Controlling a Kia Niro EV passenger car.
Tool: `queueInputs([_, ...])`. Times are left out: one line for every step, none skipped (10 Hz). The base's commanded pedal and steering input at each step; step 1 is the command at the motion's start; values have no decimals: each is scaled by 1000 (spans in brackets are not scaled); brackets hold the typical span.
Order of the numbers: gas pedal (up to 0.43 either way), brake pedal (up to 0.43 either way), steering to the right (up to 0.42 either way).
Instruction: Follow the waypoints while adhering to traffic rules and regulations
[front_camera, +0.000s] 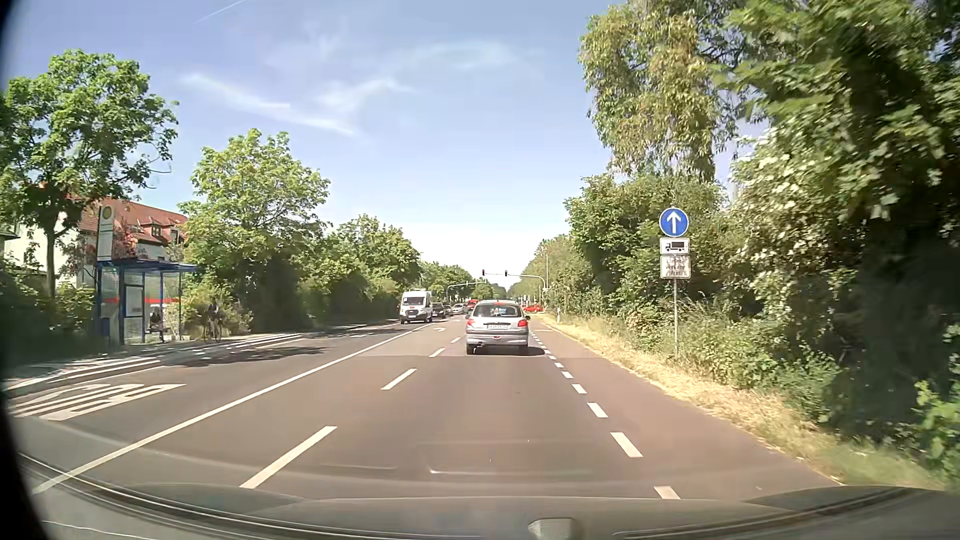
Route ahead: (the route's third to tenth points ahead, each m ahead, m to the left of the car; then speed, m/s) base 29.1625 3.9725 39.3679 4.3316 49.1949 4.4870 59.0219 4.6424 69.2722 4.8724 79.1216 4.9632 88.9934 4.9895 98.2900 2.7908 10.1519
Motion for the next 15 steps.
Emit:
queueInputs([0, 244, -4])
queueInputs([0, 250, -4])
queueInputs([0, 256, -4])
queueInputs([0, 256, -4])
queueInputs([0, 256, -4])
queueInputs([0, 256, -4])
queueInputs([0, 256, -4])
queueInputs([0, 262, -4])
queueInputs([0, 262, -3])
queueInputs([0, 262, -3])
queueInputs([0, 262, -2])
queueInputs([0, 262, -2])
queueInputs([0, 262, -2])
queueInputs([0, 262, -2])
queueInputs([0, 262, -1])
